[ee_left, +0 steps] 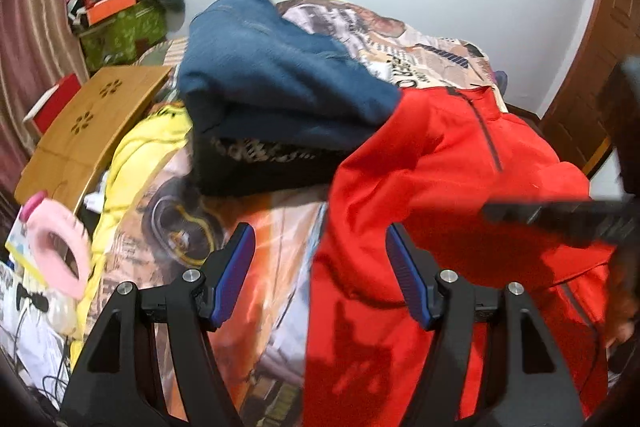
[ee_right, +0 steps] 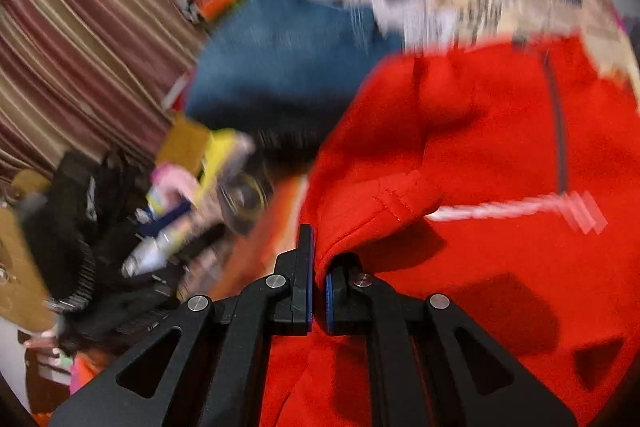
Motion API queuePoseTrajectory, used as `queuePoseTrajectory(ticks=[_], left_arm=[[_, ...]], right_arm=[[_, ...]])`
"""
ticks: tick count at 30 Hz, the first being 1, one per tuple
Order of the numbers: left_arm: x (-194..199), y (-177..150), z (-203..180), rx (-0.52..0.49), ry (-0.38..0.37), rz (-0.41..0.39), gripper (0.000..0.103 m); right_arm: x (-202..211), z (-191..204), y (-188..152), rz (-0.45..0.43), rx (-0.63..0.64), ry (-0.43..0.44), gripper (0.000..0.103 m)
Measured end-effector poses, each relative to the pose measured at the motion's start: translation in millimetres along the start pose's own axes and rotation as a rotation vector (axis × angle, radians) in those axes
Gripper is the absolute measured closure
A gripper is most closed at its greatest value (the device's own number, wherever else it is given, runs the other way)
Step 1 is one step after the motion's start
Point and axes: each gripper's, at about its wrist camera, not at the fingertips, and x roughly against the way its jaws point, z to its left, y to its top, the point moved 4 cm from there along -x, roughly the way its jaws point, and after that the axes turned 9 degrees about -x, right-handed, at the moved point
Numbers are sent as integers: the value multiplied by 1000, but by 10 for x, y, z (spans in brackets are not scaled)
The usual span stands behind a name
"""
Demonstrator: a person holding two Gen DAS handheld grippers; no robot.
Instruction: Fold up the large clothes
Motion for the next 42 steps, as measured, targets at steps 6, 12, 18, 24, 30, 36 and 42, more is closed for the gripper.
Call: queuePoseTrajectory(ticks=[6,12,18,24,30,36,42], left_arm=[[-27,-165,128,65,-41,22,36],[-120,-235,85,121,-116,60,36],[-207,-212,-95,159,-221,89,36],[-306,-135,-501,71,-255,118,36],[-375,-131,-1103,-146,-235,135,37],[-677,-216,-1374,-292,-89,184,68],[-705,-89,-1401,-356,12,137,100]], right_arm=[[-496,-194,-263,186,-26,-92,98],[-357,-239,-396,277,-51,-66,53],[280,-216,-224,79,18,-104,52],[973,-551,-68,-172,33,-233,47],[1392,-1082,-69,-282,-41,-345,47],[1630,-1501,-126,-321,-147,-401,47],[1741,-1788,-148,-335,-203,-431,47]])
